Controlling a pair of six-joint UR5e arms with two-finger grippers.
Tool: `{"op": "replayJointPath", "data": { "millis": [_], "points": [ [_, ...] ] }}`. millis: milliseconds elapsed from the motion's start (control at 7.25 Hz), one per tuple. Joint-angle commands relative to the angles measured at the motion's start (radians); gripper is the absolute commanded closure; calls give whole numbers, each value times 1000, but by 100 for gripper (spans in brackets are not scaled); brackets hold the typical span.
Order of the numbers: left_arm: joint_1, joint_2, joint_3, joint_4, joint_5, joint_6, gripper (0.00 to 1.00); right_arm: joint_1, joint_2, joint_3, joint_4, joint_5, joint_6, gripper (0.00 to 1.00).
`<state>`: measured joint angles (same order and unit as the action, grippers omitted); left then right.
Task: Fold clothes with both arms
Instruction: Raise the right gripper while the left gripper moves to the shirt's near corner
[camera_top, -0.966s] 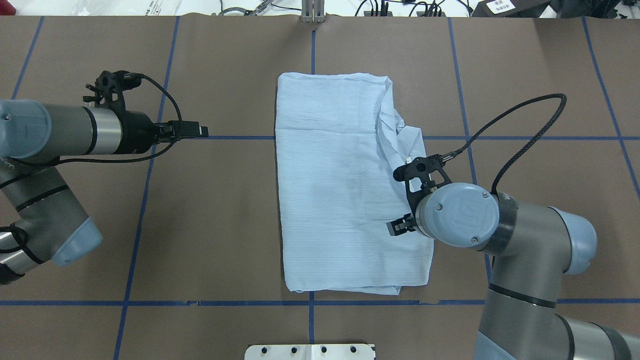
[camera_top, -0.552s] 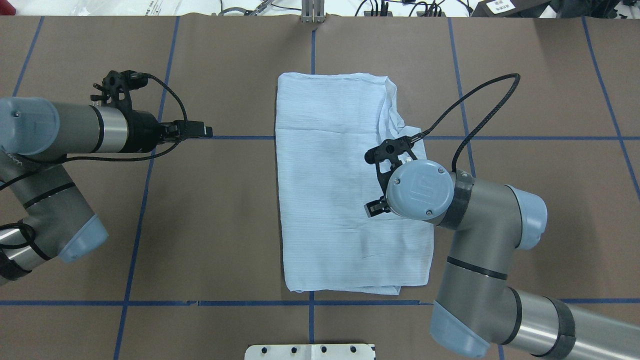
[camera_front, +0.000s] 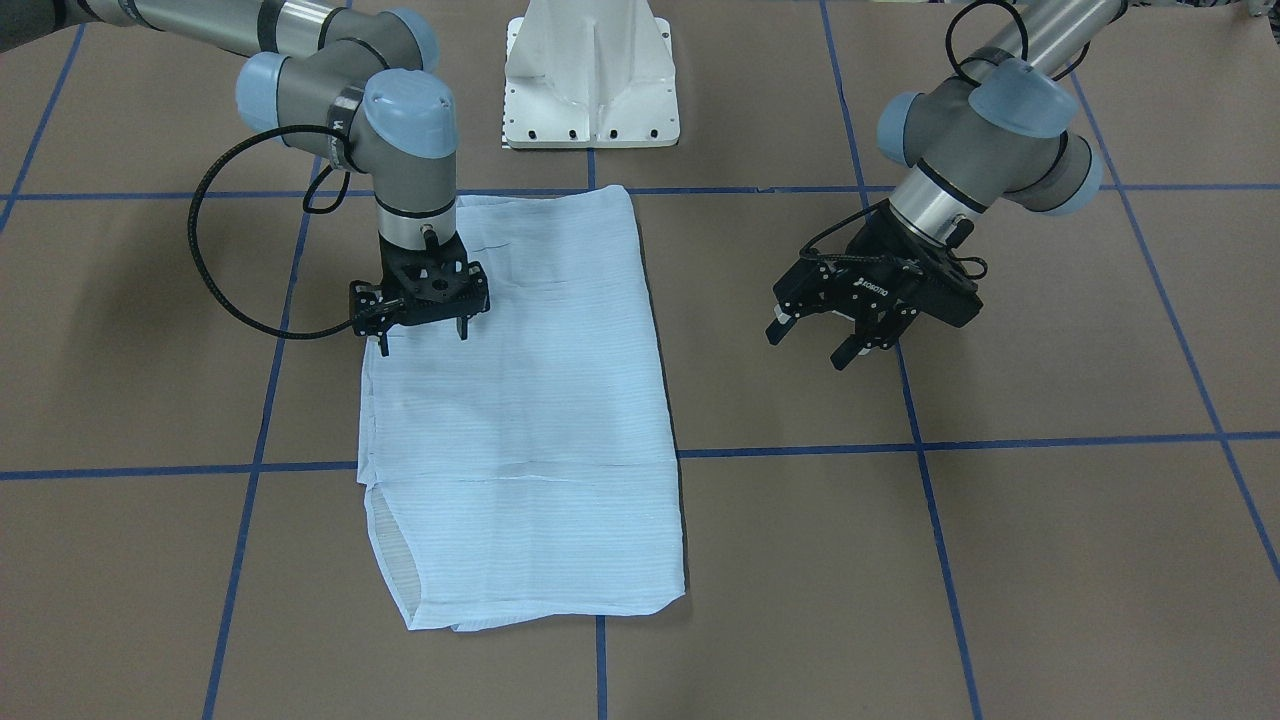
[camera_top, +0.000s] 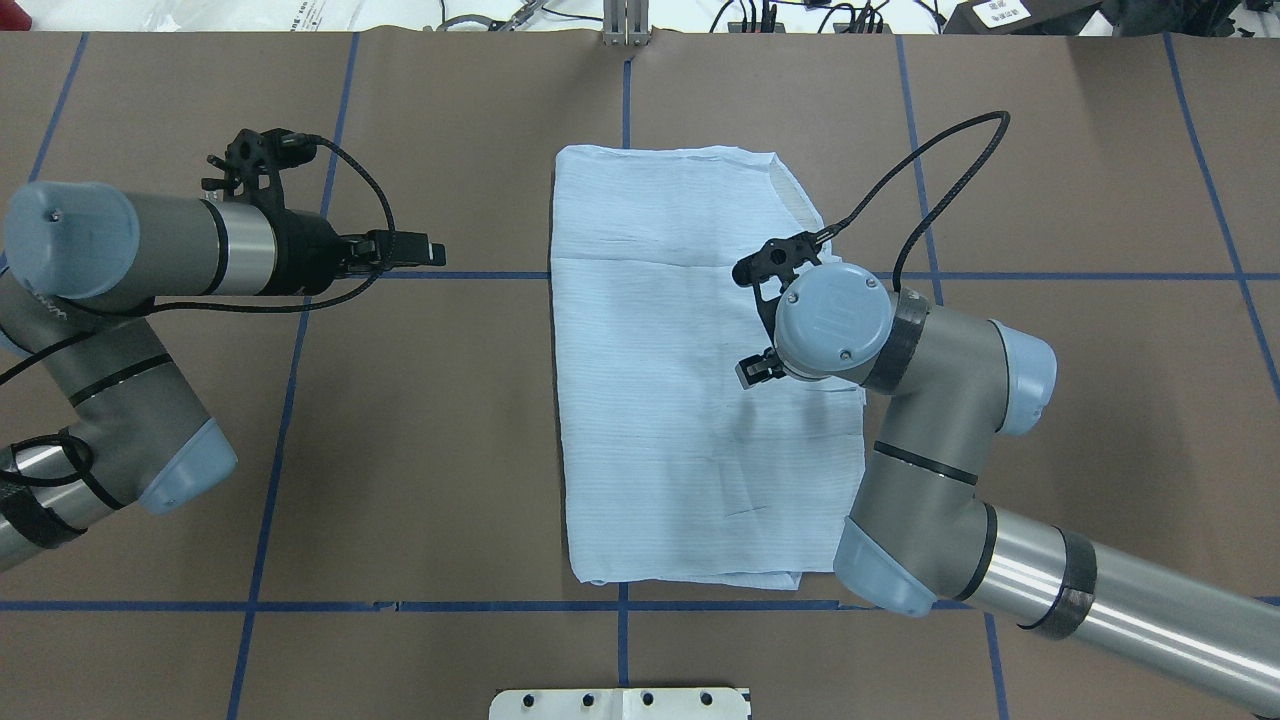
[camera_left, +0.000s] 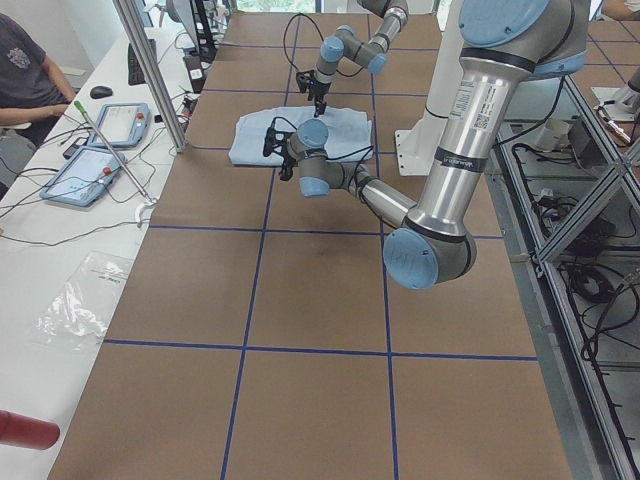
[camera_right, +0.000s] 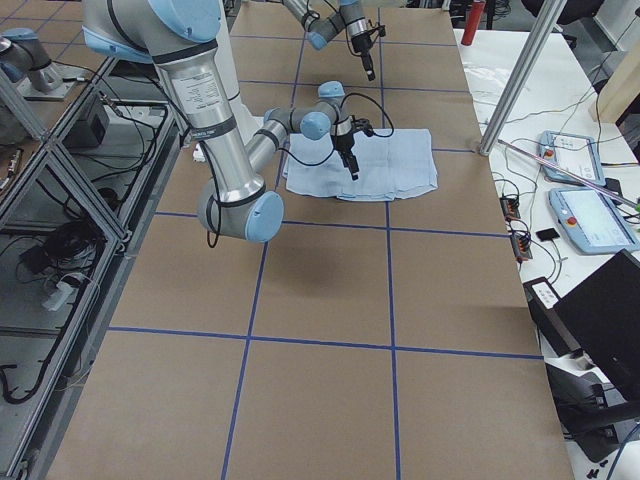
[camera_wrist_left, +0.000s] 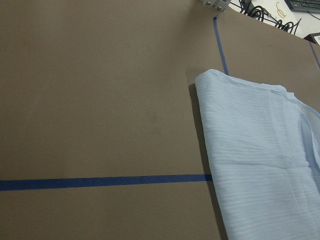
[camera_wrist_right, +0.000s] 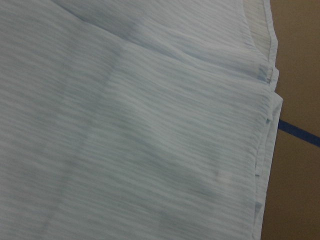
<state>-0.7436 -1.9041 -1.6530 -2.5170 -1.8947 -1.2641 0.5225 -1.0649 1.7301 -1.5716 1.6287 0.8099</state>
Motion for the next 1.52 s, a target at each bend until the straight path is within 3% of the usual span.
{"op": "replayJointPath", "data": {
  "millis": [0, 276, 690, 966, 1241, 1379],
  "points": [
    [6, -12, 24, 3, -13, -1, 0, 37, -6, 24, 24, 80, 5, 0],
    [99, -3, 10, 1, 2, -71, 0, 69, -65, 132, 13, 221, 15, 0],
    [243, -29, -22, 27, 6, -286, 0, 73, -183, 290, 19, 224, 90, 0],
    [347, -46, -144, 200, 20, -362, 0, 71, -220, 354, 22, 255, 146, 0],
    [461, -81, -163, 281, 124, -475, 1, 71, -245, 391, 22, 302, 195, 0],
    [496, -133, -169, 399, 129, -488, 1, 71, -247, 391, 24, 304, 205, 0]
  ]
}}
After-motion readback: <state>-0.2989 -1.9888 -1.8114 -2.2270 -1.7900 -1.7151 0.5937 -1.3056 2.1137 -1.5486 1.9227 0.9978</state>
